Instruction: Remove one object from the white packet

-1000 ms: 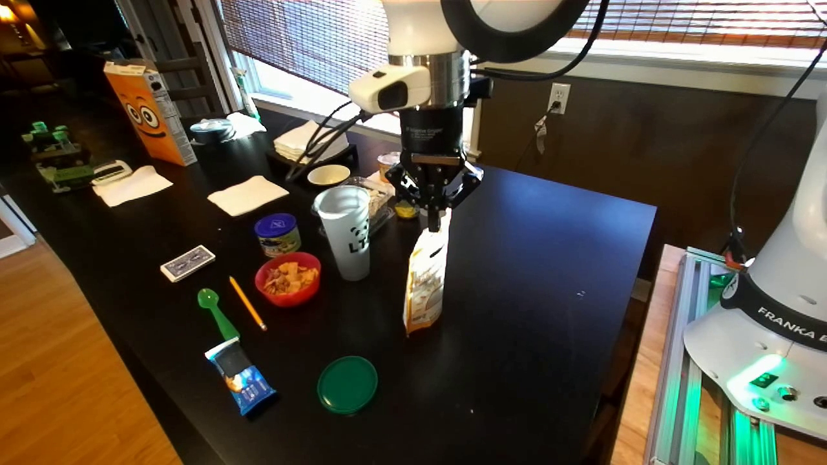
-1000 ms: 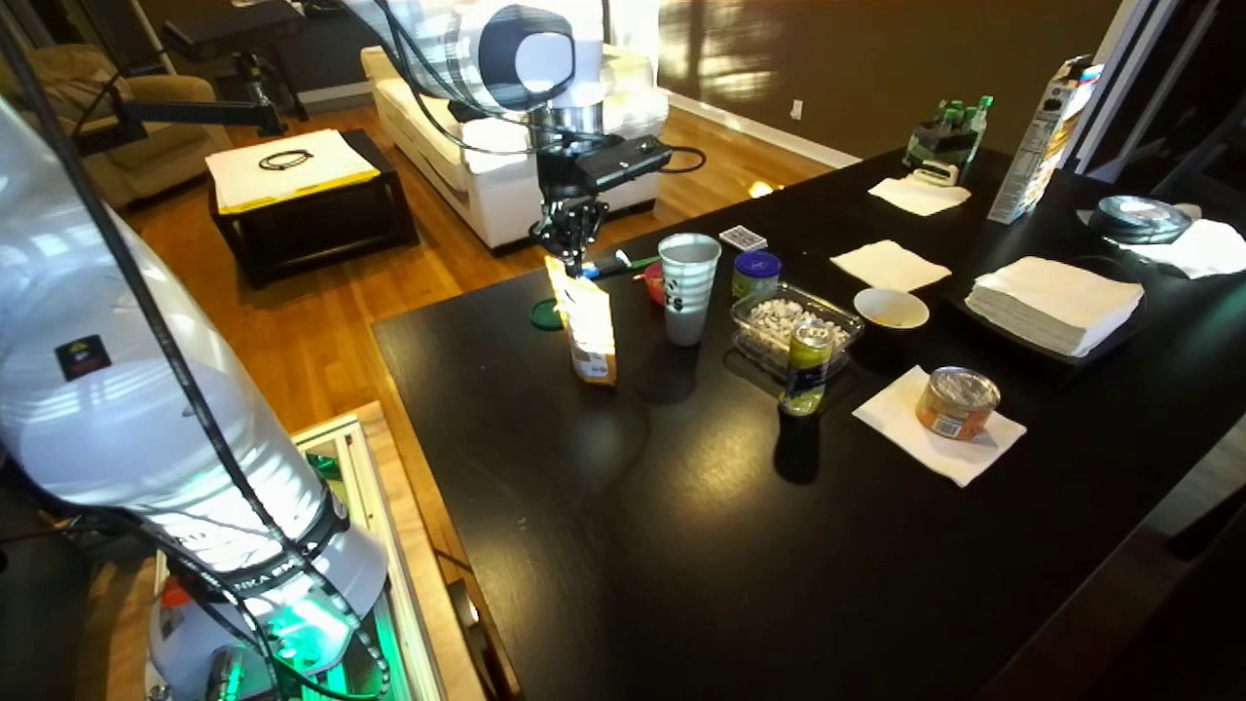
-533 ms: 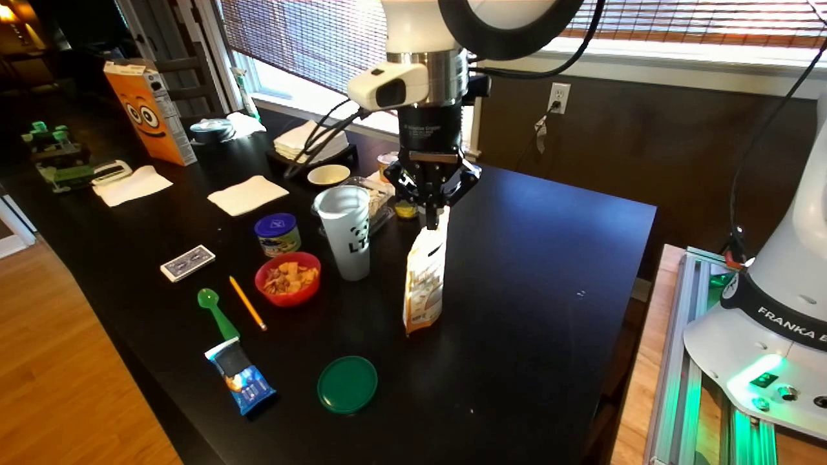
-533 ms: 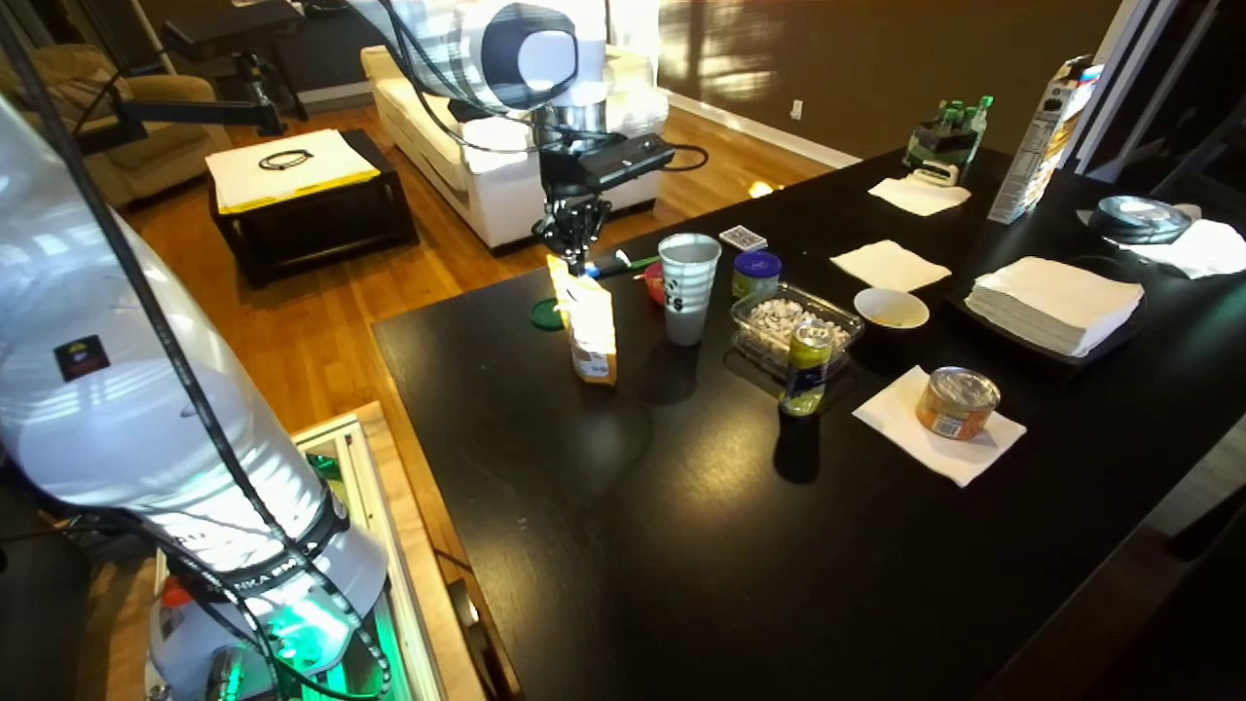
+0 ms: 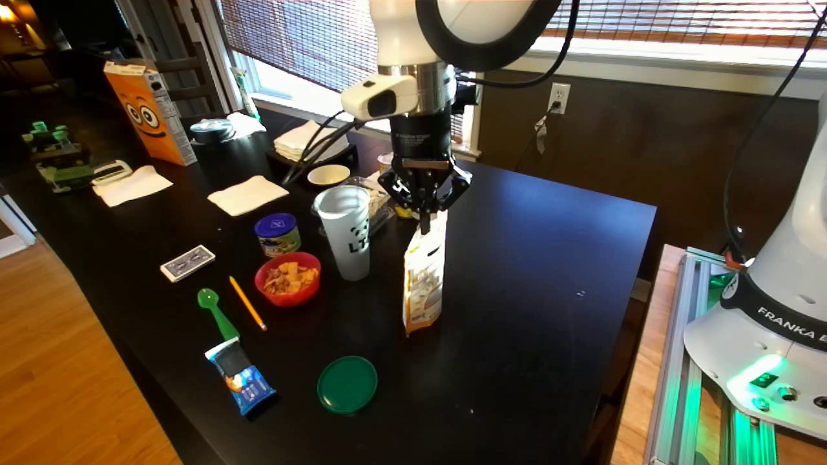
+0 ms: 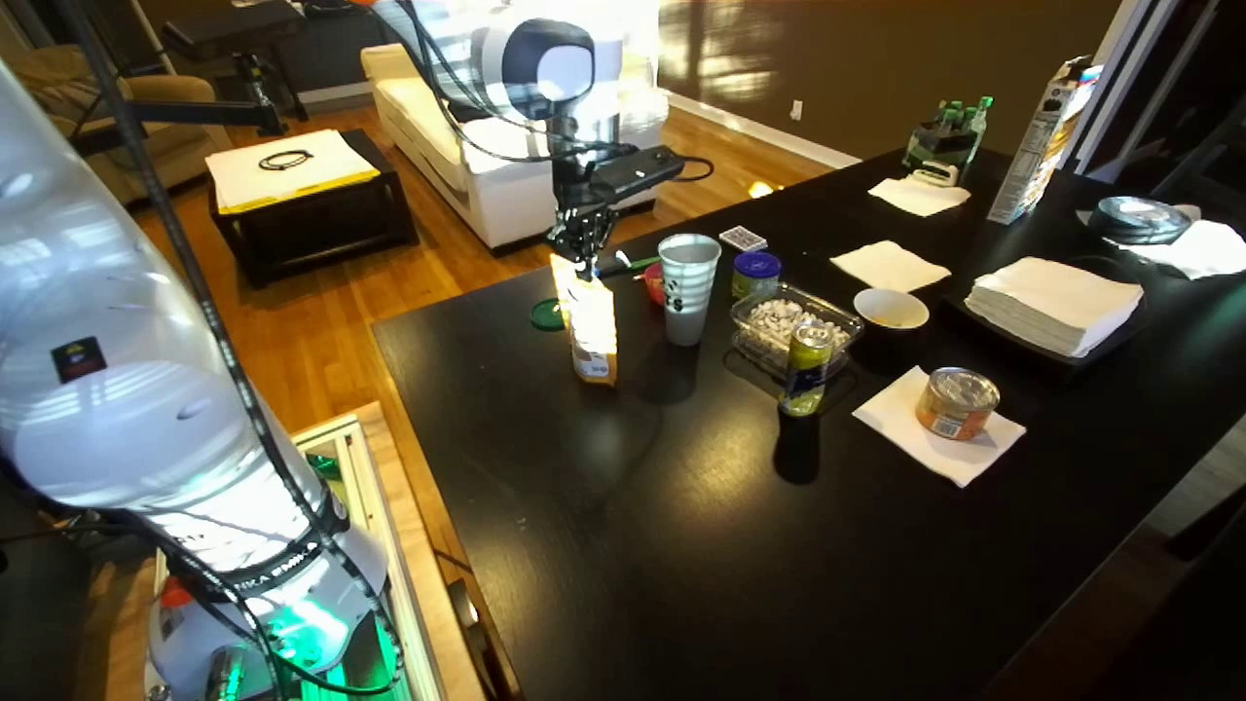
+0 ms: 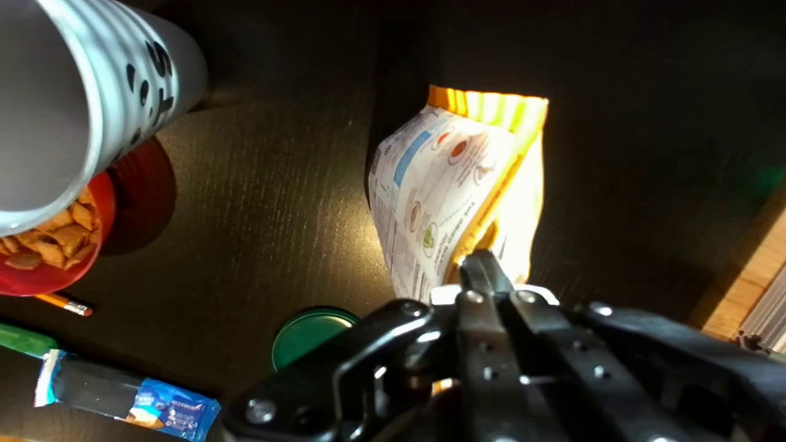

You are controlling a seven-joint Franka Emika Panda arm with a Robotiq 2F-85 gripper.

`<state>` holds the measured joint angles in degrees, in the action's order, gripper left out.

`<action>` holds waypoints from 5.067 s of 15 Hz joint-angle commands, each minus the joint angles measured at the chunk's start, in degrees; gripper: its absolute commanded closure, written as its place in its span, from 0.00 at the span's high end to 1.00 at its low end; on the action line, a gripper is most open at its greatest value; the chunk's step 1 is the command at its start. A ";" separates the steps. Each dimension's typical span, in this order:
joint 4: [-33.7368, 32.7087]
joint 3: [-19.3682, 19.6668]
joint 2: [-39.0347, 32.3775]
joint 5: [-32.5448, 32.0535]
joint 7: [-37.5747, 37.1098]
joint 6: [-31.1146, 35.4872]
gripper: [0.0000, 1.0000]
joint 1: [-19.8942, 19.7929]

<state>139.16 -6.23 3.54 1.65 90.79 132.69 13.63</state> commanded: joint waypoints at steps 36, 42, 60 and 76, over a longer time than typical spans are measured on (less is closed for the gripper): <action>-0.13 -2.25 -6.03 -1.94 -1.40 5.09 0.89 -2.35; -0.33 -2.32 -6.72 -4.84 -1.86 5.20 0.57 -2.42; 2.00 -2.28 3.24 -7.08 -5.21 1.57 0.03 -2.33; 6.40 1.52 23.55 -4.43 -13.84 -13.62 0.02 -2.64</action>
<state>141.70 -6.80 20.94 -4.62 81.14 122.39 11.63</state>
